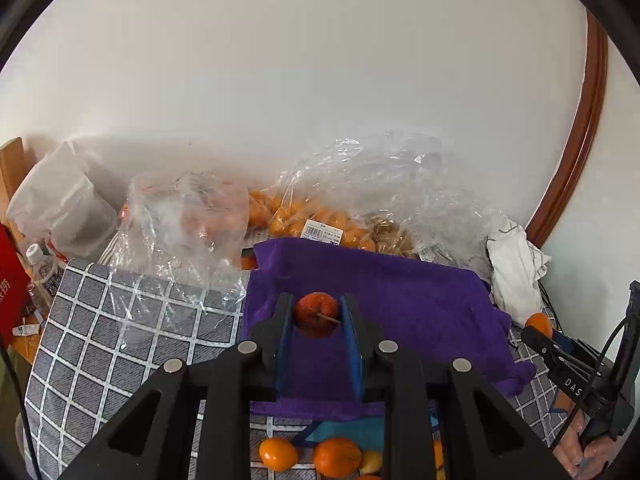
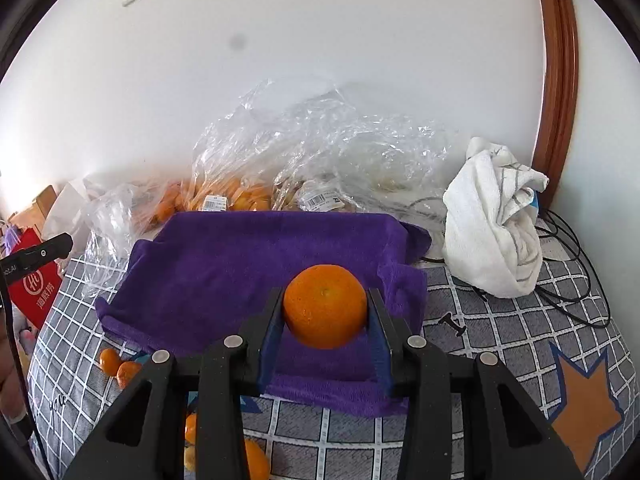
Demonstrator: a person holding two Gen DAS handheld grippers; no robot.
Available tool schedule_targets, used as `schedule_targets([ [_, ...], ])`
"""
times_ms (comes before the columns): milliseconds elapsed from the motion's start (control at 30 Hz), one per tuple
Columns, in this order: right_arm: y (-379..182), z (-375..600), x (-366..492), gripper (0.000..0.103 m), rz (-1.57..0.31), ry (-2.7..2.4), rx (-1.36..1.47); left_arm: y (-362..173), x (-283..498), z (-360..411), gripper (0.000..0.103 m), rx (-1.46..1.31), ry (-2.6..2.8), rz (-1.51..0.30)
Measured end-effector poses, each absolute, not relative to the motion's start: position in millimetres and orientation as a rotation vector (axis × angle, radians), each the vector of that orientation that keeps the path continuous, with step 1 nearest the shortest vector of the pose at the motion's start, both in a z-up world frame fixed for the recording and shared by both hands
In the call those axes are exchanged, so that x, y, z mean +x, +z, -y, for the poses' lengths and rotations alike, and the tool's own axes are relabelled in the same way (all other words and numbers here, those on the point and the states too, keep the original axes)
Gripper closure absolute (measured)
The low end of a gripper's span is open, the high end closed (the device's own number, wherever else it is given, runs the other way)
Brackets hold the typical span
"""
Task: Organize fruits
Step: 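Carry the orange and red fruit over the purple towel with both tools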
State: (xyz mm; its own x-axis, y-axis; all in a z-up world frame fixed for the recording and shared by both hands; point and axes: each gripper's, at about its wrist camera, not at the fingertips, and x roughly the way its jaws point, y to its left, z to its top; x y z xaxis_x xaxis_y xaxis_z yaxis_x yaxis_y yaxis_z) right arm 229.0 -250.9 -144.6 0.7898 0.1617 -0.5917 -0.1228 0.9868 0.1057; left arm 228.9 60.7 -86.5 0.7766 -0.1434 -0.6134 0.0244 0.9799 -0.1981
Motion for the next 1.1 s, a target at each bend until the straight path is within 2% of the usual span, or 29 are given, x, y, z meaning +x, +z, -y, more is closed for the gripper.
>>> schedule_targets([
  [367,-141.6,252.3,280.5,0.063,-0.632,0.113,0.063,-102.1,281.6,-46.4,0.080,-0.160,-0.102,-0.703],
  [600,-159.3,252.2,293.7,0.063,-0.620,0.105,0.061,-117.1,293.4,-30.2,0.080,-0.100,-0.140,-0.691],
  [1100,-200.4,260.0,304.7,0.063,-0.712,0.096,0.075,-184.2,314.8,-10.6,0.080,-0.056,-0.153,-0.883],
])
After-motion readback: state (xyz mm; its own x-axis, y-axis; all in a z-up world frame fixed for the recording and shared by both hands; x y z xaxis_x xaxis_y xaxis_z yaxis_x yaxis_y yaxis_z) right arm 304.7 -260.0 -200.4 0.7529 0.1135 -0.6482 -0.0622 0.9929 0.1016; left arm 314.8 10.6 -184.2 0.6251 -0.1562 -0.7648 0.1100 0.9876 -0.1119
